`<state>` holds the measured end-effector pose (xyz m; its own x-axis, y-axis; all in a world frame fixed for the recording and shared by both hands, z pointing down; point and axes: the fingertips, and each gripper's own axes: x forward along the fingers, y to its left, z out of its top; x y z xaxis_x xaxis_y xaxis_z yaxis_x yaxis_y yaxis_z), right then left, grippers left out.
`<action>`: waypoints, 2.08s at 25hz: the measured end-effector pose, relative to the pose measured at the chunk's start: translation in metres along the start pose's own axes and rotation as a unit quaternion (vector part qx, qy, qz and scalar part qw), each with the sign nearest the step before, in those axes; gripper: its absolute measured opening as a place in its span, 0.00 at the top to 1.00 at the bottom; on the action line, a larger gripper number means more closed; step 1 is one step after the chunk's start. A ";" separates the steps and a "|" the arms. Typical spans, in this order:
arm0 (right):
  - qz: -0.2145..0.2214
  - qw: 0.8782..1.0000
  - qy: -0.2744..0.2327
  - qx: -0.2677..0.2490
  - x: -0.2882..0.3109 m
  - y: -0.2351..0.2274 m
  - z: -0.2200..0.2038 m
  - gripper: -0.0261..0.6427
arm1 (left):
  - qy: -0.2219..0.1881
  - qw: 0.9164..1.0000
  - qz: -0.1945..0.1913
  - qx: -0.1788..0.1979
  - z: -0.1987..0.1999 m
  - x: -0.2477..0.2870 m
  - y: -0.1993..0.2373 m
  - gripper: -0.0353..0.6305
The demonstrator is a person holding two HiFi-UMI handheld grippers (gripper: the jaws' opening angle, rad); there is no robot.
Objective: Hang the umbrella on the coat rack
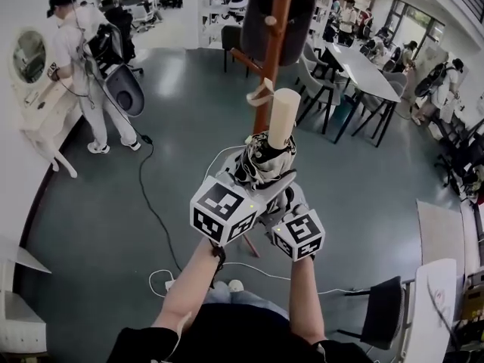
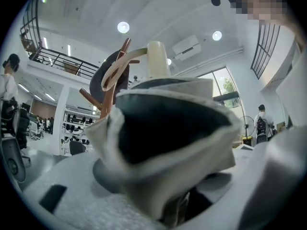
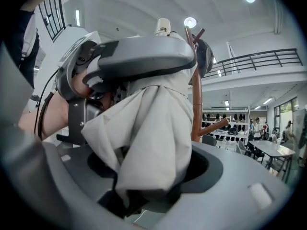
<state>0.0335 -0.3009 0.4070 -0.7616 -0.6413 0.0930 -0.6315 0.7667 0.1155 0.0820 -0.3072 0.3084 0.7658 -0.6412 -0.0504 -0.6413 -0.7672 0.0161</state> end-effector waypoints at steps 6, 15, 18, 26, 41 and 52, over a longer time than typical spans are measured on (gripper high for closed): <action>0.001 1.000 0.000 -0.001 0.015 -0.009 0.013 0.43 | 0.001 1.000 0.001 0.000 0.012 0.005 0.017 0.50; -0.005 1.000 -0.015 -0.021 0.033 -0.030 0.067 0.43 | -0.016 1.000 -0.002 0.019 0.067 0.015 0.038 0.50; -0.010 0.999 -0.025 -0.029 0.041 -0.038 0.082 0.43 | -0.023 0.999 -0.006 0.032 0.082 0.018 0.045 0.50; -0.018 0.999 -0.034 -0.030 0.045 -0.051 0.101 0.43 | -0.024 0.999 -0.012 0.042 0.101 0.028 0.050 0.50; -0.035 0.999 0.004 0.028 0.046 -0.066 0.047 0.43 | 0.022 0.999 -0.031 -0.001 0.048 0.055 0.057 0.50; -0.034 0.997 0.036 0.064 0.054 -0.072 -0.014 0.42 | 0.050 0.998 -0.030 -0.010 -0.015 0.069 0.063 0.49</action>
<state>0.0398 -0.3907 0.4175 -0.7069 -0.6887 0.1612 -0.6981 0.7160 -0.0024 0.0951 -0.4005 0.3207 0.8042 -0.5924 0.0473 -0.5941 -0.8035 0.0370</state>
